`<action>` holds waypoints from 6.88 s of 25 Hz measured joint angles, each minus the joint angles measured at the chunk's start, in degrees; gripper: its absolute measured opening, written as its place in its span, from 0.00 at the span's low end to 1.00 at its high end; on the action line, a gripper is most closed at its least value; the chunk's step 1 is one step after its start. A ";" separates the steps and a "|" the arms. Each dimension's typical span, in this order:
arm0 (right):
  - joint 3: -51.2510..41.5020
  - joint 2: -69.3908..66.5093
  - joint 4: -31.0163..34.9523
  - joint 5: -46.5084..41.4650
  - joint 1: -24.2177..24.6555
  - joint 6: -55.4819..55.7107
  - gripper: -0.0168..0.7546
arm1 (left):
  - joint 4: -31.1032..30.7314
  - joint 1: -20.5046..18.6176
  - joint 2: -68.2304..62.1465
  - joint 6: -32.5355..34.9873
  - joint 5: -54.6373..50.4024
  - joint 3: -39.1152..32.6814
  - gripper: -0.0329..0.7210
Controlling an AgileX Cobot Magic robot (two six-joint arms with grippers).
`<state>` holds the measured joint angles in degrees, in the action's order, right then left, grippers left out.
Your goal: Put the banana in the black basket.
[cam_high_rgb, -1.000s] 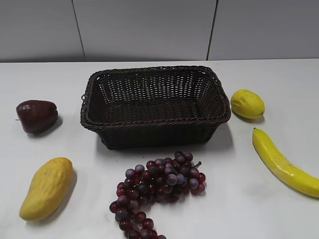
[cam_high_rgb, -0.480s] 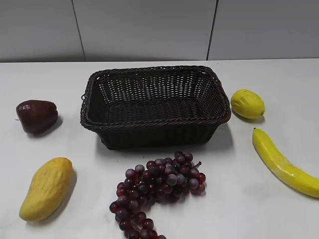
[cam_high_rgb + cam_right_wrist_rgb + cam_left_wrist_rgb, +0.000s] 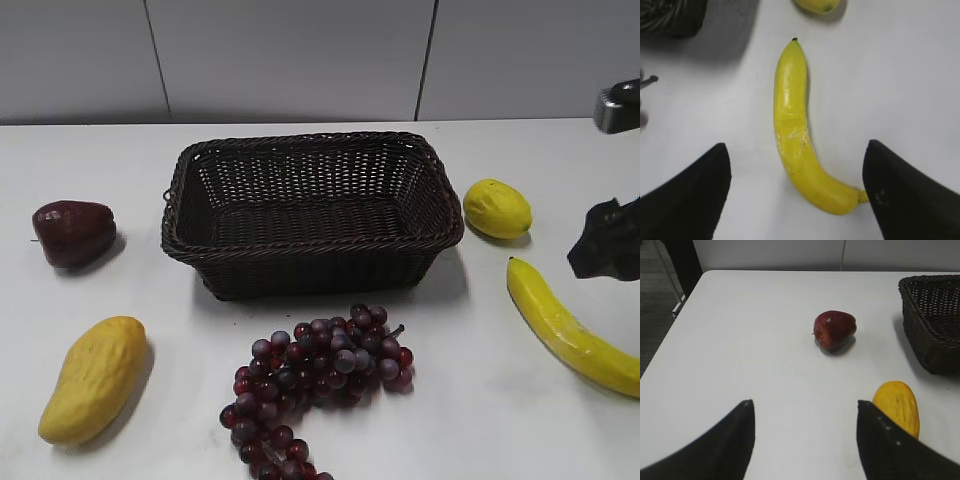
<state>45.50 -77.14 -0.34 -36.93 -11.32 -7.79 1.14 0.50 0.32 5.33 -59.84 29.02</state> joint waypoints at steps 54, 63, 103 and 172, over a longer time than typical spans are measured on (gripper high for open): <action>31.99 -16.98 5.51 -18.75 -4.93 0.00 0.46 | 0.00 0.00 0.00 0.00 0.00 0.00 0.49; 49.57 -27.77 6.07 -16.67 -18.12 -1.45 0.46 | 0.00 0.00 0.00 0.00 0.00 0.00 0.41; 60.50 -26.30 -11.04 -28.85 -19.93 1.84 0.79 | 0.00 0.00 0.00 0.00 0.00 0.00 0.36; -17.27 73.96 -4.88 -23.39 5.09 12.96 0.77 | 0.05 0.00 0.00 0.00 0.00 0.00 0.36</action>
<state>28.22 -3.19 -5.22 -60.32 -6.22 5.17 1.20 0.50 0.32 5.33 -59.84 29.02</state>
